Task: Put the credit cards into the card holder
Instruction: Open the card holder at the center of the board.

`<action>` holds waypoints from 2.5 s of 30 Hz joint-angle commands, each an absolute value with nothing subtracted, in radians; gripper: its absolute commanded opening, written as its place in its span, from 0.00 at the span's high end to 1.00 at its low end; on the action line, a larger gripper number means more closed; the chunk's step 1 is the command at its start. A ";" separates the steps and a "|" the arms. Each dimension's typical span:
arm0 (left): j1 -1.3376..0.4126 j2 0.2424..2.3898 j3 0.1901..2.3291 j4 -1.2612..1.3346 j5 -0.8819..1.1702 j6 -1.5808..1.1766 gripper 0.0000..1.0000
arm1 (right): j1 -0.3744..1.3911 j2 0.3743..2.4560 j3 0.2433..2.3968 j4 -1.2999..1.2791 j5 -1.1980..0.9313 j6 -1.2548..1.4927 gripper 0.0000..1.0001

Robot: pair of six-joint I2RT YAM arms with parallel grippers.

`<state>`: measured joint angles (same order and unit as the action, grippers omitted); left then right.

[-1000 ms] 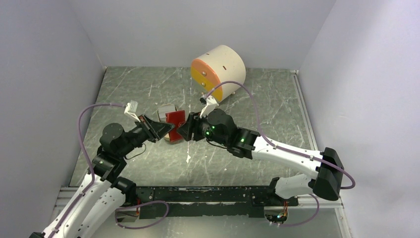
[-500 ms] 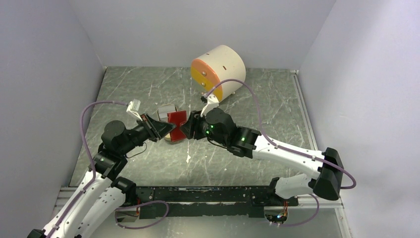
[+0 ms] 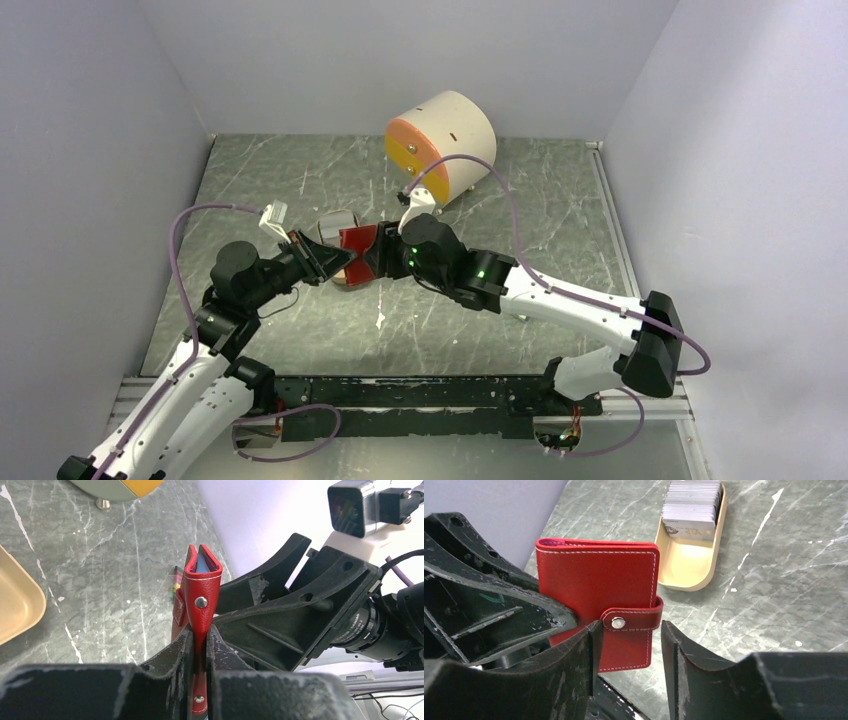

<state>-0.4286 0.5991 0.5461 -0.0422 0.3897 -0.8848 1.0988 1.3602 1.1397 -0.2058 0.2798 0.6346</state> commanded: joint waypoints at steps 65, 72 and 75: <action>-0.440 0.582 0.605 -0.221 0.309 -0.776 0.91 | 0.963 1.209 0.901 0.080 0.039 0.721 0.49; -0.440 0.607 0.595 -0.183 0.357 -0.798 0.91 | 0.976 1.267 0.946 0.038 0.066 0.711 0.42; -0.440 0.607 0.595 -0.172 0.366 -0.804 0.91 | 0.976 1.290 0.939 0.034 0.053 0.703 0.45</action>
<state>-0.4358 0.6159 0.5934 -0.2386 0.3241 -0.7876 0.9726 1.2644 0.9218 0.0471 0.0624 0.7063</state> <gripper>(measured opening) 0.130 0.567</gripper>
